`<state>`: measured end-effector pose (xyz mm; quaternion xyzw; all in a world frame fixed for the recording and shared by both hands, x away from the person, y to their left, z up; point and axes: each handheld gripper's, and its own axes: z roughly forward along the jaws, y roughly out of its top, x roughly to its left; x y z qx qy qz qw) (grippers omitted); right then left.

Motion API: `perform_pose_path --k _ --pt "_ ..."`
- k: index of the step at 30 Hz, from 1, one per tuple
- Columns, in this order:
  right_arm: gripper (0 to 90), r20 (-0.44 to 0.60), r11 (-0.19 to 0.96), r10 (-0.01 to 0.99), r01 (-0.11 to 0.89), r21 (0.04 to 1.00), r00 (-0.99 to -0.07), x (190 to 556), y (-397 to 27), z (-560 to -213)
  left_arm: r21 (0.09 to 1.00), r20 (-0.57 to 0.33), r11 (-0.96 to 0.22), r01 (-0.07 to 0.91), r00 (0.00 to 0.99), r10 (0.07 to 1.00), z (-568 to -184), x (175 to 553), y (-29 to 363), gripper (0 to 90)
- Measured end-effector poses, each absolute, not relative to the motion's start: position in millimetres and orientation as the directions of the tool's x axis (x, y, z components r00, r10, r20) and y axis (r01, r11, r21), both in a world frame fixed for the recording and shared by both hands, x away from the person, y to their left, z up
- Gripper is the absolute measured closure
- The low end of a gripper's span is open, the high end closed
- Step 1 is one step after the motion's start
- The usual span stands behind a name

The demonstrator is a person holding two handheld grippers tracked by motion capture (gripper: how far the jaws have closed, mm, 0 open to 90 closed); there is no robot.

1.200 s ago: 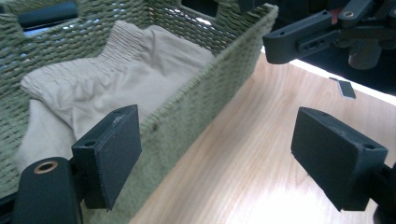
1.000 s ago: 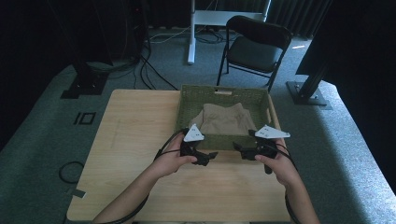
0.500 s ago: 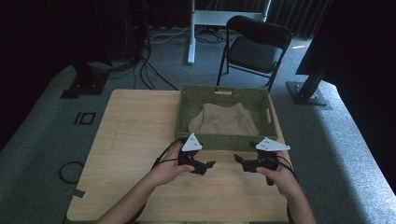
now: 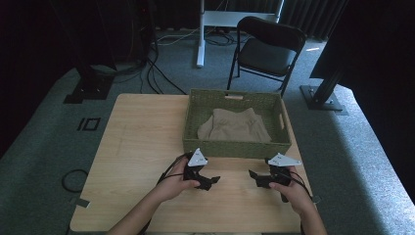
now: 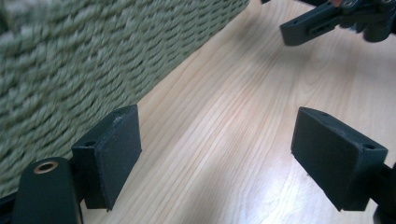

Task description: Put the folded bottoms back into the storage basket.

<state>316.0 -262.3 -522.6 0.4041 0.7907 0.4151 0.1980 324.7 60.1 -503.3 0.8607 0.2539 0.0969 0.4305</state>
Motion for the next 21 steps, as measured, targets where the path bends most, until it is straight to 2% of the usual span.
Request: perform_pose_path --k 21 --pt "13.5 0.011 0.298 0.870 0.544 0.785 -0.493 302.4 -291.9 -545.7 0.766 -0.058 -0.476 0.432 0.784 0.618 -532.3 323.7 99.3 17.2"
